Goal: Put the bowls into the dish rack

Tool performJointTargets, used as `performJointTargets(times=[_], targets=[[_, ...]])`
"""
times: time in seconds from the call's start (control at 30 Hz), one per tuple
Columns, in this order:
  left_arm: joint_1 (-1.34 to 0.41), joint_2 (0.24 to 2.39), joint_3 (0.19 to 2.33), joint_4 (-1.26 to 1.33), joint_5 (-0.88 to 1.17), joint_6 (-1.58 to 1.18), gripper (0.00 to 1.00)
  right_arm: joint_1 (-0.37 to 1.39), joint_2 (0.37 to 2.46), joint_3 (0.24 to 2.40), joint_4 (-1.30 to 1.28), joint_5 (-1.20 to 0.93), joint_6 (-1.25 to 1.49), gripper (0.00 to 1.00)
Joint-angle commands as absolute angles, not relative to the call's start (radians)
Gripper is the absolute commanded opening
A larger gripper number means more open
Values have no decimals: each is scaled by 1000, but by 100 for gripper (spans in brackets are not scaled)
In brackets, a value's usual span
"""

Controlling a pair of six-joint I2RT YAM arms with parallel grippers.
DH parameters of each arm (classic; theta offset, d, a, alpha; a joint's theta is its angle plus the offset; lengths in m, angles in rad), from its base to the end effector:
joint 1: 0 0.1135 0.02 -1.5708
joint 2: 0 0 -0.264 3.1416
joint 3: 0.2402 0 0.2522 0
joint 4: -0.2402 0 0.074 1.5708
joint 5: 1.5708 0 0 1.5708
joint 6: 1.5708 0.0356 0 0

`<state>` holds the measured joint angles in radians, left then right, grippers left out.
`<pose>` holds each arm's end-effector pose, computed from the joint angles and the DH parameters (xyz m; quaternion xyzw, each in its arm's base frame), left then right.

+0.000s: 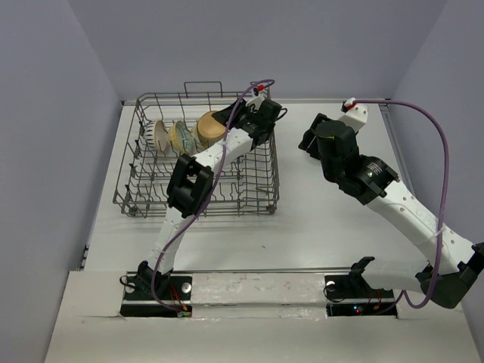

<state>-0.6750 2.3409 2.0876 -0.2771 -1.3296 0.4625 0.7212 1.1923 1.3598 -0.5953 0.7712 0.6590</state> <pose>0.4331 -0.3024 0.2580 0.1095 0.7406 0.4908 0.4458 0.2000 0.1428 0.4175 0.1791 0.7853 0.0751 0.5879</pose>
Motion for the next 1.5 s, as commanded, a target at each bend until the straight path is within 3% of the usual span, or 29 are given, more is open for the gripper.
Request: performJointTargets(times=[0.0, 0.37, 0.67, 0.83, 1.0, 1.47], targets=[[-724, 2310, 2079, -282, -1339, 439, 36, 726, 1175, 1384, -580, 799, 667, 64], [-723, 2267, 2131, -359, -1307, 368, 39, 726, 1181, 1390, -583, 795, 666, 64], [-696, 2109, 2220, -561, -1093, 141, 42, 726, 1192, 1422, -588, 796, 653, 64], [-684, 1999, 2162, -595, -1019, 118, 42, 726, 1196, 1431, -588, 793, 652, 64], [-687, 1905, 1995, -531, -884, 170, 50, 726, 1206, 1453, -587, 795, 650, 64], [-672, 2042, 2068, -637, -651, 121, 55, 726, 1178, 1454, -609, 811, 646, 64]])
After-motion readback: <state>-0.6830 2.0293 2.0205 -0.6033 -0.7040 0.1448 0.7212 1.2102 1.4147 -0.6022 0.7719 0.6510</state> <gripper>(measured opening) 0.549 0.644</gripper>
